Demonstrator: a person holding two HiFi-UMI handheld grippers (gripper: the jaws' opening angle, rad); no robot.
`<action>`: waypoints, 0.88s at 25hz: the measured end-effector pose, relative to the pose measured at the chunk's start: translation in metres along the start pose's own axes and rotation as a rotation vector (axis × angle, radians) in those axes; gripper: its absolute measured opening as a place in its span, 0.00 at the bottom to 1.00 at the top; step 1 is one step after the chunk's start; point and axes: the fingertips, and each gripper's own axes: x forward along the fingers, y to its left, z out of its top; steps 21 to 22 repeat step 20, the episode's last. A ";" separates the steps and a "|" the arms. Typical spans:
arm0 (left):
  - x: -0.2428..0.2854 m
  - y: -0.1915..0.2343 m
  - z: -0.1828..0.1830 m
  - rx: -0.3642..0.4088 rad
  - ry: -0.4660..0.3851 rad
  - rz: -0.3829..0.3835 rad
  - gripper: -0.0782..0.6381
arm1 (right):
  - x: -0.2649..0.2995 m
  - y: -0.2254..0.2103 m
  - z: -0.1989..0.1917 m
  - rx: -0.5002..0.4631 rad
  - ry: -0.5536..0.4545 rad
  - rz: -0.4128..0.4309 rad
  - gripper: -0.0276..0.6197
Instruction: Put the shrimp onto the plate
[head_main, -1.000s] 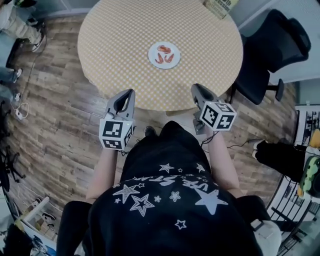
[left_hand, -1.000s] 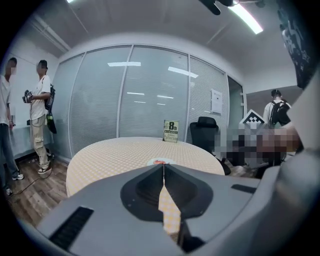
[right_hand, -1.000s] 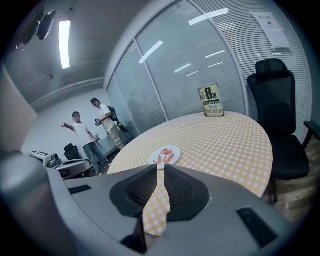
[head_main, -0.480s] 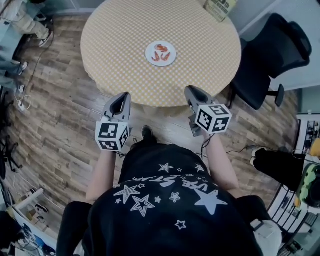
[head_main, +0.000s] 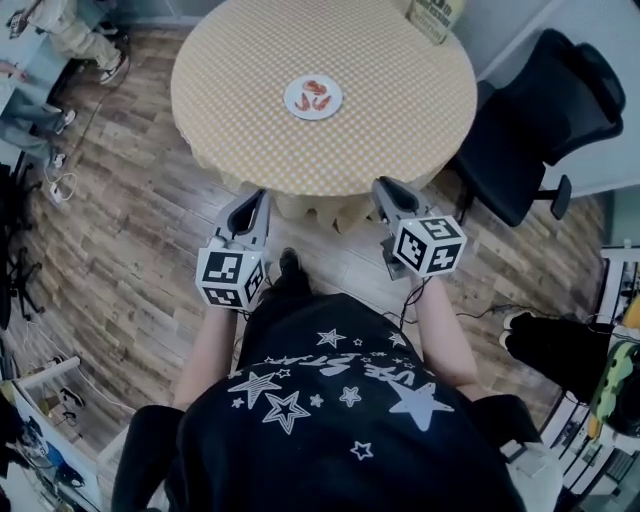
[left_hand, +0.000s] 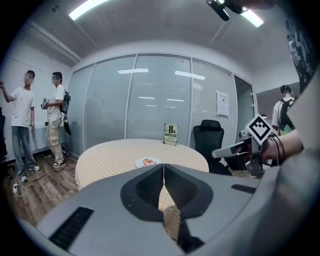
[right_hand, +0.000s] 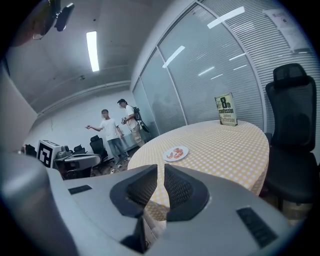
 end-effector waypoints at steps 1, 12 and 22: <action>-0.005 -0.008 -0.001 0.003 0.000 0.005 0.12 | -0.009 0.001 -0.004 -0.003 0.000 0.006 0.13; -0.056 -0.097 -0.007 0.019 -0.039 0.063 0.12 | -0.112 -0.020 -0.040 0.006 -0.018 0.035 0.13; -0.099 -0.150 0.008 0.033 -0.112 0.117 0.12 | -0.175 -0.025 -0.048 -0.003 -0.044 0.047 0.13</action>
